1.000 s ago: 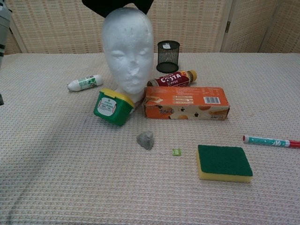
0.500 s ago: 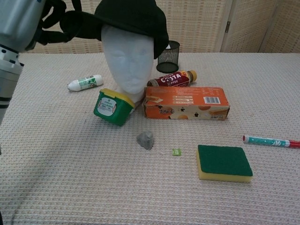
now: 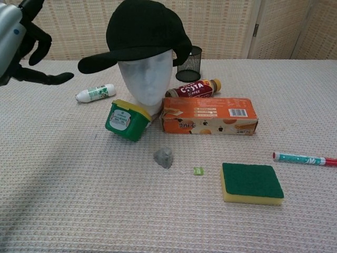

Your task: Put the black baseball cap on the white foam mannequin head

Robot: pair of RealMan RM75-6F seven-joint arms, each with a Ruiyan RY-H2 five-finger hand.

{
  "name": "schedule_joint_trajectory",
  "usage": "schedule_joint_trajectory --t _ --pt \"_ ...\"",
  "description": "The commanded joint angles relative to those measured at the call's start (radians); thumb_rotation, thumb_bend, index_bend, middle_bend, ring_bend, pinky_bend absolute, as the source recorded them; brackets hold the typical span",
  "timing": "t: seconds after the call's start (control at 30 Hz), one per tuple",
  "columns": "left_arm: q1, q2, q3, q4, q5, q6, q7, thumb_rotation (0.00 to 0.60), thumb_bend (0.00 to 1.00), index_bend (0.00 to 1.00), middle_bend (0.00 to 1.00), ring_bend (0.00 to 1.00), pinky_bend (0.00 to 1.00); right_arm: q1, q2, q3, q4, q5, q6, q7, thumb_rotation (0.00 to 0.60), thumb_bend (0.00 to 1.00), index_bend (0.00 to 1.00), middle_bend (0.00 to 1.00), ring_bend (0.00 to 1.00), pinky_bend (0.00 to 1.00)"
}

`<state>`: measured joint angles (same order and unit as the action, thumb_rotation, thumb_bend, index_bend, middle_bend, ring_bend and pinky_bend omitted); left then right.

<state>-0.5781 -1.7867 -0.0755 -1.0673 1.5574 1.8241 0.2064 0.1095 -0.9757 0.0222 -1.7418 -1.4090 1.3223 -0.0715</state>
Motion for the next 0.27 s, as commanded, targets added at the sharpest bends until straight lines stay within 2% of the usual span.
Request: schedule_joint_trajectory --t 0.03,0.1,0.13,0.2,0.27 --pt "0.198 0.301 0.155 -0.365 -0.080 -0.075 0.022 0.600 0.02 0.00 0.59 0.52 0.71 -0.004 -0.001 0.002 -0.001 0.001 0.009 -0.004 0.600 0.02 0.00 0.00 0.00 0.00" --pt "0.255 0.417 0.209 -0.473 -0.136 -0.111 -0.014 0.600 0.02 0.03 0.39 0.29 0.42 -0.005 -0.005 0.004 0.001 0.003 0.015 -0.013 0.600 0.02 0.00 0.00 0.00 0.00" --pt "0.286 0.487 0.240 -0.528 -0.165 -0.135 -0.060 0.600 0.02 0.05 0.30 0.20 0.31 -0.006 -0.009 0.005 0.002 0.005 0.017 -0.020 0.600 0.02 0.00 0.00 0.00 0.00" --pt "0.333 0.575 0.270 -0.568 -0.209 -0.165 -0.154 0.600 0.02 0.07 0.22 0.11 0.22 -0.006 -0.016 0.005 0.002 0.007 0.019 -0.036 0.600 0.02 0.00 0.00 0.00 0.00" --pt "0.366 0.611 0.269 -0.563 -0.237 -0.168 -0.211 0.600 0.02 0.09 0.19 0.06 0.17 -0.008 -0.020 0.005 -0.001 0.009 0.023 -0.050 0.600 0.02 0.00 0.00 0.00 0.00"
